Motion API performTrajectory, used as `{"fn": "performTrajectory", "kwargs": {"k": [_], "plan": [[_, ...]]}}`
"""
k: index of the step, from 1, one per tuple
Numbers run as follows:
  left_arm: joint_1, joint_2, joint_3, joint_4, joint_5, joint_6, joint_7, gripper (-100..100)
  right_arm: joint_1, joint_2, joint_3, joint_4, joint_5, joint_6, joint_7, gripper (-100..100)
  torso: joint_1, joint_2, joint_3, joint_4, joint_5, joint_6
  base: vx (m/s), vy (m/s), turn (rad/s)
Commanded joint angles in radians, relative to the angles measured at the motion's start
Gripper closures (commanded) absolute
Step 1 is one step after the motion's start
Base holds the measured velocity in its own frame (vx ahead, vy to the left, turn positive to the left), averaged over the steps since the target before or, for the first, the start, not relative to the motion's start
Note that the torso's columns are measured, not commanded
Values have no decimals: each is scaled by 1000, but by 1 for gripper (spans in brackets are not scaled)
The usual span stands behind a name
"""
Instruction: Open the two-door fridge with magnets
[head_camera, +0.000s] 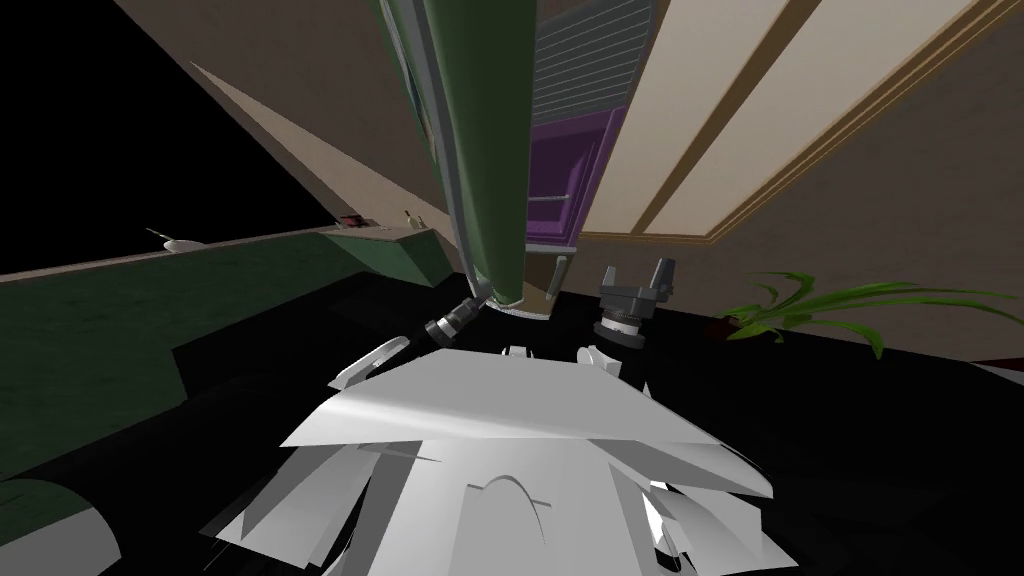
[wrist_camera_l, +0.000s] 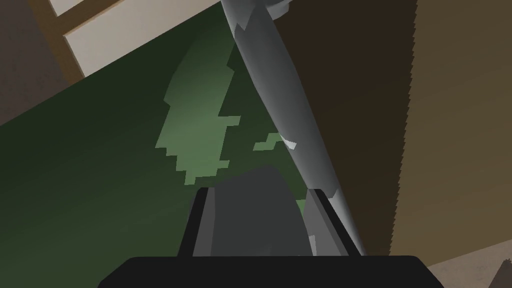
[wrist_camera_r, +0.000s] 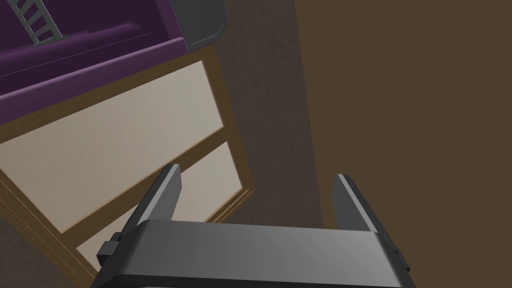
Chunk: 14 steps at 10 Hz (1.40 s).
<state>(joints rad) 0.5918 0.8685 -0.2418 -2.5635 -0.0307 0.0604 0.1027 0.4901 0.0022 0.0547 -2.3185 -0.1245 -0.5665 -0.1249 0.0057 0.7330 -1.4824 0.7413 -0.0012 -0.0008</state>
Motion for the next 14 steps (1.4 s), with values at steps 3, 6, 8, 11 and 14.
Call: {"fn": "performTrajectory", "kwargs": {"k": [3, 6, 8, 11, 14], "plan": [[-10, 43, -31, -10, 1, -32, 4, 100, 0, 0, 0, 0, 0, 0, 0, 0, -9, -3, 0, -4, -2, 2, -42, 193, -101], [-14, 58, -45, -14, -1, -43, 4, 100, 0, 0, 0, 0, 0, 0, 0, 0, 1, -6, -3, -2, 2, 1, -35, 261, -57], [-23, 87, -72, -22, -4, -66, 4, 100, 0, 0, 0, 0, 0, 0, 0, 0, -2, -10, -6, -3, 0, 2, -24, 271, -138], [-28, 102, -85, -26, -5, -77, 4, 100, 0, 0, 0, 0, 0, 0, 0, 0, -2, -8, -6, -2, 0, 1, -51, 257, -66], [-61, 141, -77, -29, 26, -46, 33, -100, 0, 0, 0, 0, 0, 0, 0, 0, -7, -9, -7, -2, -1, 1, -41, 173, -72]]}}
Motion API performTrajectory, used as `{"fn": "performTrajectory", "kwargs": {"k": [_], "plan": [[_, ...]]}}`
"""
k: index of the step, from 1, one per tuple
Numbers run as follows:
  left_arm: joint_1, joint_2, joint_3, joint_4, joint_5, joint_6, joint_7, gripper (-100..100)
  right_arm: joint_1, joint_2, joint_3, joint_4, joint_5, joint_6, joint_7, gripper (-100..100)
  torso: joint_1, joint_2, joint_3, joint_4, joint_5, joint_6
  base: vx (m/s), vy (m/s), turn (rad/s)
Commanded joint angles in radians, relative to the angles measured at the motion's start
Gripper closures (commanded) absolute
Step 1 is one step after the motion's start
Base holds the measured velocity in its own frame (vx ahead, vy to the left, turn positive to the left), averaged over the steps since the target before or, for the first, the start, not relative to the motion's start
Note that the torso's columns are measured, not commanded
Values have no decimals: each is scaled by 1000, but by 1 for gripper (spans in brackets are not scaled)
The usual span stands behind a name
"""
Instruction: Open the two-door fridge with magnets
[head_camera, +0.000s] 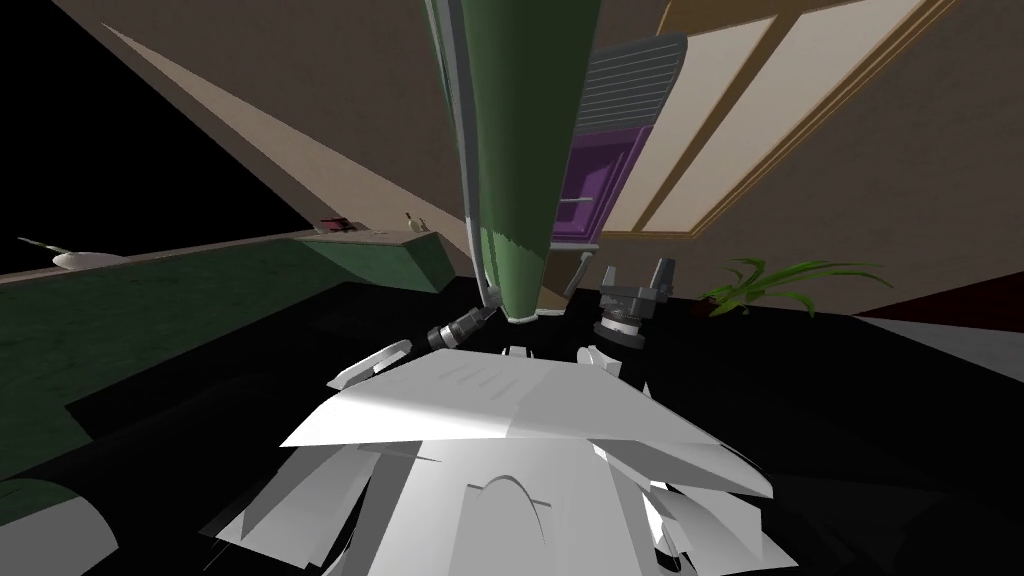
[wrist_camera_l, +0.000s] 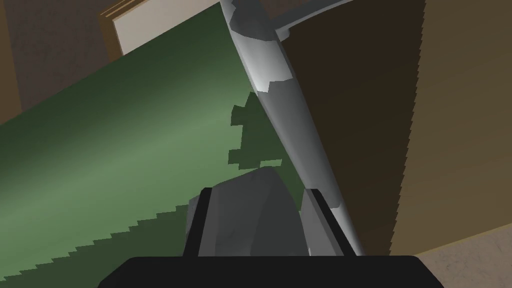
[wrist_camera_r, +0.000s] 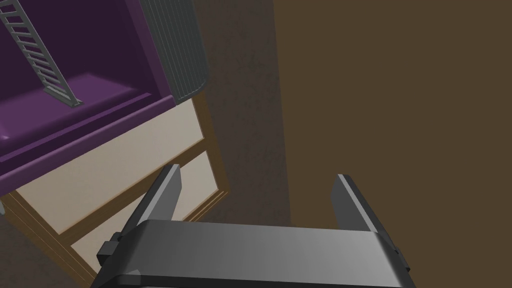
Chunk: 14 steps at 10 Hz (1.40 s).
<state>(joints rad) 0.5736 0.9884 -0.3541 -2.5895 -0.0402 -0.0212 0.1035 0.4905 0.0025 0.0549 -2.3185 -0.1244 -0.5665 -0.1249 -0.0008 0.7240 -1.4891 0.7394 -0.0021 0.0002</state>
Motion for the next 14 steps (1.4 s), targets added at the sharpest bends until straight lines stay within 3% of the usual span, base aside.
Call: {"fn": "performTrajectory", "kwargs": {"k": [1, 6, 7, 9, 10, 11, 12, 14], "plan": [[-64, 31, 53, -4, 53, 54, 49, -100, 0, 0, 0, 0, 0, 0, 0, 0, -6, 2, 2, -2, -1, 1, -96, -7, -77], [-169, 83, 142, -10, 141, 143, 131, -100, 0, 0, 0, 0, 0, 0, 0, 0, 3, 15, 13, 1, 2, -1, -66, -31, -61], [-169, 83, 142, -10, 141, 143, 131, -100, 0, 0, 0, 0, 0, 0, 0, 0, 3, 17, 11, 4, 0, -1, -49, 0, -15], [-212, 103, 178, -12, 176, 179, 163, -100, 0, 0, 0, 0, 0, 0, 0, 0, -1, 16, 8, 7, -2, -1, -57, -4, -35], [-212, 103, 178, -12, 176, 179, 163, -100, 0, 0, 0, 0, 0, 0, 0, 0, -3, 16, 6, 10, -4, 0, -49, -7, -28], [-204, 112, 151, 3, 178, 197, 160, -100, 0, 0, 0, 0, 0, 0, 0, 0, -4, 16, 5, 12, -5, -1, -15, 0, -6], [-204, 113, 149, 5, 179, 203, 161, 0, 0, 0, 0, 0, 0, 0, 0, 0, -3, 16, 9, 6, -3, -1, 0, 0, 0], [-202, 114, 147, 8, 179, 205, 161, 0, 0, 0, 0, 0, 0, 0, 0, 0, 0, 16, 13, 1, 1, 0, 0, 0, 0]]}}
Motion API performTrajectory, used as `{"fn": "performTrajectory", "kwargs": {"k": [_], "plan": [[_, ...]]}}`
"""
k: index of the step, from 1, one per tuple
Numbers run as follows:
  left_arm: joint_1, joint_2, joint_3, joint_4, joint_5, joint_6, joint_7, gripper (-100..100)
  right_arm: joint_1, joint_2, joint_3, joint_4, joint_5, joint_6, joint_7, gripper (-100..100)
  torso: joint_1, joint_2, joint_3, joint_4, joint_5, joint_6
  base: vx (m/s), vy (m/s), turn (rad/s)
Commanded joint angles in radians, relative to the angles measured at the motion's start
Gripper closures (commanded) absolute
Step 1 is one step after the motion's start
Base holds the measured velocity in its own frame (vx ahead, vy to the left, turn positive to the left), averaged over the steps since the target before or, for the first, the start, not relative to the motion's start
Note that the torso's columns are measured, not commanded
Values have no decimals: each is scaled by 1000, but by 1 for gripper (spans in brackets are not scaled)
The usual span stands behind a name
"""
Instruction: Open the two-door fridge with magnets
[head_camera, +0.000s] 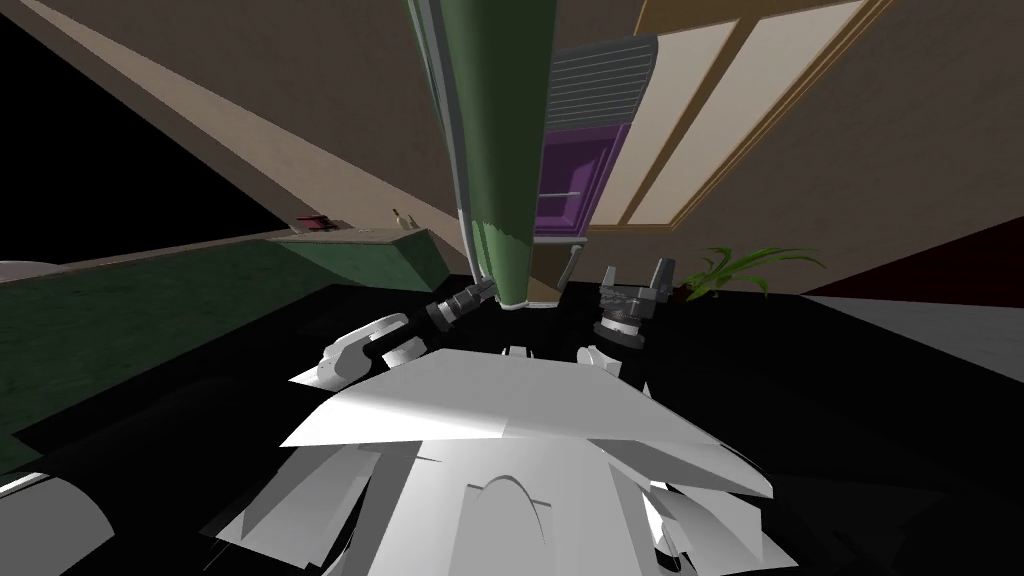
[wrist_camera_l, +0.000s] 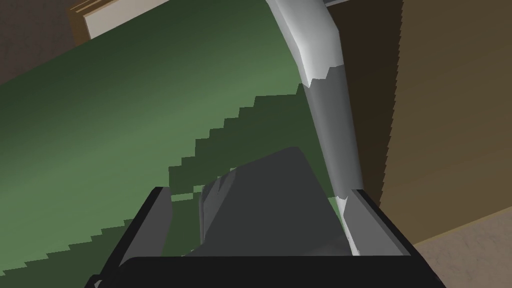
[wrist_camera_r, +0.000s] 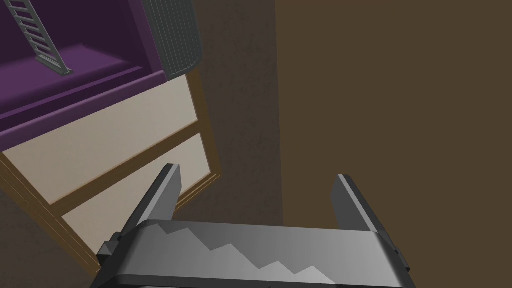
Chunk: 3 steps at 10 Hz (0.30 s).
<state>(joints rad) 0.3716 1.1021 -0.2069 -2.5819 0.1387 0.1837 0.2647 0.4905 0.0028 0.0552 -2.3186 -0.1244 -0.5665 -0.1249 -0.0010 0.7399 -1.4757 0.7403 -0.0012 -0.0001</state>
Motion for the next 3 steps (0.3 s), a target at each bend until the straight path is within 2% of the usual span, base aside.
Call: {"fn": "performTrajectory", "kwargs": {"k": [1, 3], "plan": [[0, 0, 0, 1, 0, 1, 0, 0, 0, 0, 0, 0, 0, 0, 0, 0, 1, 0, 0, -1, 1, 0, 0, 0, 0], [1, 0, -1, 2, 0, 1, 0, 0, 0, 0, 0, 0, 0, 0, 0, 0, 1, -1, 0, -2, 1, 0, 0, 0, 0]]}}
